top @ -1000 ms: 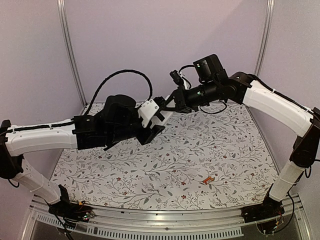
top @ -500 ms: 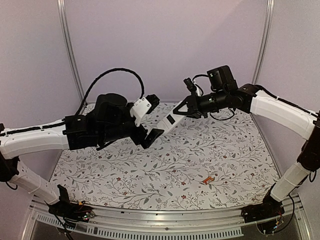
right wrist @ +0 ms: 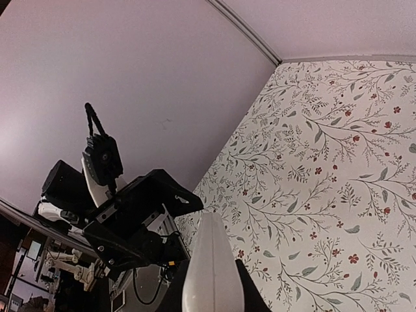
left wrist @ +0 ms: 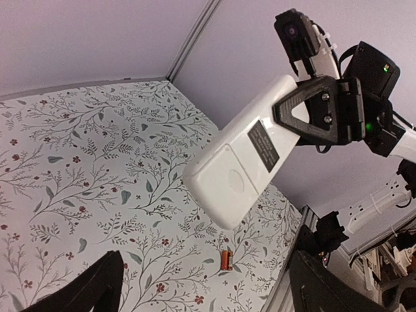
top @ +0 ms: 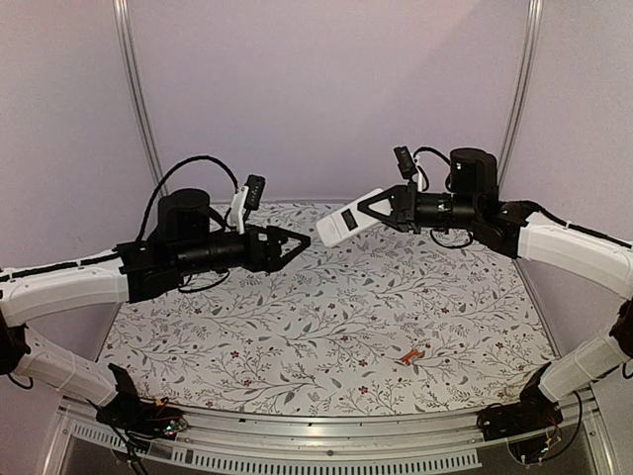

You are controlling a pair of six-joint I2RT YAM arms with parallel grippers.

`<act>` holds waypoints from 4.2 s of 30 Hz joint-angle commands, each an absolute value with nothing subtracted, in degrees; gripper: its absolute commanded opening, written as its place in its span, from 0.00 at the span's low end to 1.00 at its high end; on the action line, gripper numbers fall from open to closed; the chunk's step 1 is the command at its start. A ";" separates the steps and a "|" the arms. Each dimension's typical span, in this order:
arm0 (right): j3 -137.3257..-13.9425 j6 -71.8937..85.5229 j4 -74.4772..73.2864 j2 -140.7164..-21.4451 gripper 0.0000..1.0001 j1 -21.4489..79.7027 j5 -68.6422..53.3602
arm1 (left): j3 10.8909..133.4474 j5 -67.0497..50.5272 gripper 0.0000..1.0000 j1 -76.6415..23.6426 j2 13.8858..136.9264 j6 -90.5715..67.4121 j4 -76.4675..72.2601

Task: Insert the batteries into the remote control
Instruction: Remove the battery cover at the center of the board, then place the battery cover at the center of the board.

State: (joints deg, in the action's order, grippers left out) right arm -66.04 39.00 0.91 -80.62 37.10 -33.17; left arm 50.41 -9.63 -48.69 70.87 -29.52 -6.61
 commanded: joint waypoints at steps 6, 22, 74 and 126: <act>-61.03 45.21 15.01 -78.57 0.00 37.55 -34.27 | 53.31 -16.01 0.79 -49.32 76.01 -41.86 -13.76; -62.19 44.53 14.77 -79.74 0.00 40.38 -33.77 | 58.80 -13.16 0.58 -49.72 81.12 -43.77 -10.58; -60.78 37.54 -3.78 -76.35 0.00 33.24 -24.04 | 53.59 -12.15 0.00 -47.81 77.87 -41.93 -8.66; -52.94 28.54 -19.07 -67.18 0.00 26.71 -28.48 | 43.37 -11.18 0.58 -41.44 97.96 -42.33 -7.58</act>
State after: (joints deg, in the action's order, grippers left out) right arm -53.95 29.85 -17.19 -69.34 27.75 -27.86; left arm 41.58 -17.63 -42.46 101.62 -46.57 -16.95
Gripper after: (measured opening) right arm 0.142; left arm 0.555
